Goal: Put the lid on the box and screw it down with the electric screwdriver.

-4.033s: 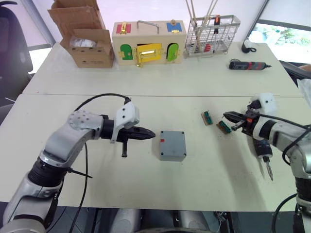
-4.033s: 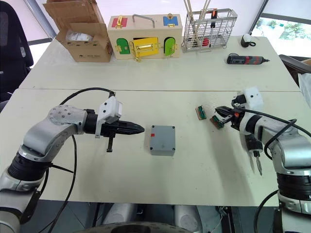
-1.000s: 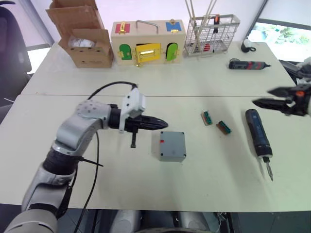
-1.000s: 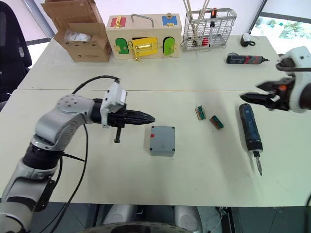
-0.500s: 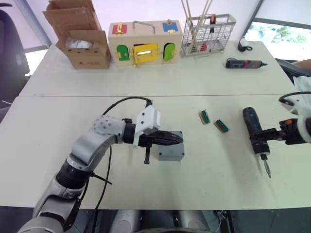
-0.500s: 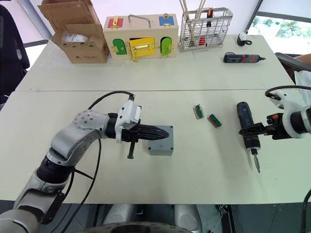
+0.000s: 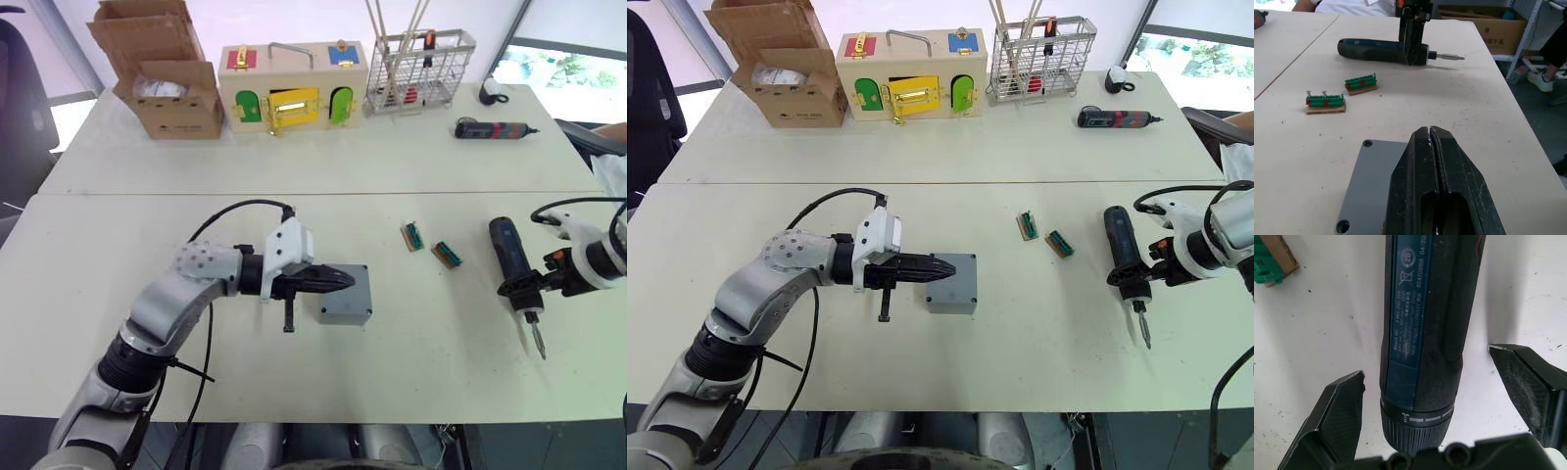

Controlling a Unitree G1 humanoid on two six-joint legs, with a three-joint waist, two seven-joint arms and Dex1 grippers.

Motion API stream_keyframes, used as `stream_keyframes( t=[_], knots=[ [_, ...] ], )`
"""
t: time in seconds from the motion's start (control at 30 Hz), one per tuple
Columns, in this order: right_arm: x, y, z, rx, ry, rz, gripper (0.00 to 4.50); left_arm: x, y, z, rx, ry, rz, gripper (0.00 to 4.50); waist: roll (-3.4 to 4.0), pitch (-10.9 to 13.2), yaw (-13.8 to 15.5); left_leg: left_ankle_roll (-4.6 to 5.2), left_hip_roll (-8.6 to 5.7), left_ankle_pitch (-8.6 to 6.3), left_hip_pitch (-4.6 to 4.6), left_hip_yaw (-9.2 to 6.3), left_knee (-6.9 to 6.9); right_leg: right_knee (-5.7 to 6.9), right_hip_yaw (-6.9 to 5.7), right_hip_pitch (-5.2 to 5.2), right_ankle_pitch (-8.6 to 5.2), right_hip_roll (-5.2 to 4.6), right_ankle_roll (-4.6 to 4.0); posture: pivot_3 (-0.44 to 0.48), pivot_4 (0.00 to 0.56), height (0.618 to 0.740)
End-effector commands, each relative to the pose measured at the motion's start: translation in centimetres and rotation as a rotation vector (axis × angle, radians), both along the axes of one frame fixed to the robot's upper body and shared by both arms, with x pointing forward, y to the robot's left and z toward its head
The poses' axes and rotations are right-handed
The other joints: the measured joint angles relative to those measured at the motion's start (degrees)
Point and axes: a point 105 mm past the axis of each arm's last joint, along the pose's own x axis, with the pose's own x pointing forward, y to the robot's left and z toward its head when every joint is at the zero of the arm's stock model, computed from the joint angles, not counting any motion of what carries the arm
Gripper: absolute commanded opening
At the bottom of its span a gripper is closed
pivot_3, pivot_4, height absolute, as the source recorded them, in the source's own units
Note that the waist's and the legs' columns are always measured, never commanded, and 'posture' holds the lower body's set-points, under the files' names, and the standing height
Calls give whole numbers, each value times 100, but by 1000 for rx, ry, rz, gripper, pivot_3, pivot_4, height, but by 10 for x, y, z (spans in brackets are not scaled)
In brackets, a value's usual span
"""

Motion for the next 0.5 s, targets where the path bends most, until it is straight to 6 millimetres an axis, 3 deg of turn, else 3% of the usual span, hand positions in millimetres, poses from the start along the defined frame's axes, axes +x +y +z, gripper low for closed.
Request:
stream_keyframes(
  t=[0.03, 0.2, 0.5],
  knots=[
    [-5, -9, -20, -100, 65, 86, 3401, -3, 0, 8, -20, -28, 2, 0, -33, -21, 3, 0, 0, 0, 2, -3, 1, -3, -1, 5, 0, 0, 0, 0, 150, 740],
    [-18, -7, -31, -86, 137, 132, 2002, -3, 0, 7, -19, -21, 21, 0, -60, -39, 61, -5, -1, 1, 4, -14, 5, -13, -7, 16, 1, -3, 1, 0, 150, 740],
    [-27, -21, -37, -108, 162, 128, 1939, -1, 4, 5, -13, -15, 45, 0, -67, -43, 179, -19, -4, 8, 5, -32, 3, -27, -18, 33, 1, -5, 0, 0, 150, 740]
  ],
)
